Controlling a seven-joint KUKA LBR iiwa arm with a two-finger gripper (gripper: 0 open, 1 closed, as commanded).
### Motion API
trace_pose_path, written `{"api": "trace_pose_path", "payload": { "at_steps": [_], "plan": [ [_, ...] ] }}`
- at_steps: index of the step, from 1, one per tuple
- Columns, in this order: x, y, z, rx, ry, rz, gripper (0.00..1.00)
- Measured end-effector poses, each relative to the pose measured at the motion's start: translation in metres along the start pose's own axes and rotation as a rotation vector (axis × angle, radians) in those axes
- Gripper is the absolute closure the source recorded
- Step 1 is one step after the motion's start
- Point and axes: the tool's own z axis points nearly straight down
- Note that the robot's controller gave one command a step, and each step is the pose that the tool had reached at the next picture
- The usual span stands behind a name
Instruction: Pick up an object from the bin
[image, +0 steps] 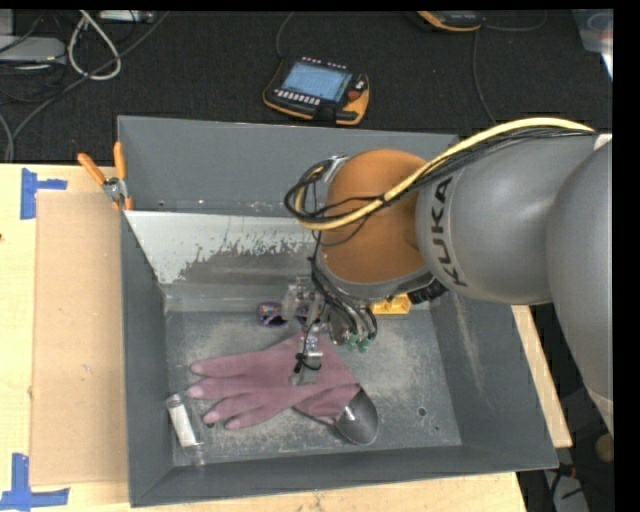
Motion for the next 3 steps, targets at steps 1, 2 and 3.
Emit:
{"api": "trace_pose_path", "payload": {
  "at_steps": [1,2,3],
  "plan": [
    [0.0,0.0,0.0,0.0,0.0,0.0,0.0],
    [0.005,-0.031,0.061,0.0,0.003,-0.205,0.0],
    [0.006,-0.004,0.064,-0.002,-0.001,-0.26,0.0]
  ]
}}
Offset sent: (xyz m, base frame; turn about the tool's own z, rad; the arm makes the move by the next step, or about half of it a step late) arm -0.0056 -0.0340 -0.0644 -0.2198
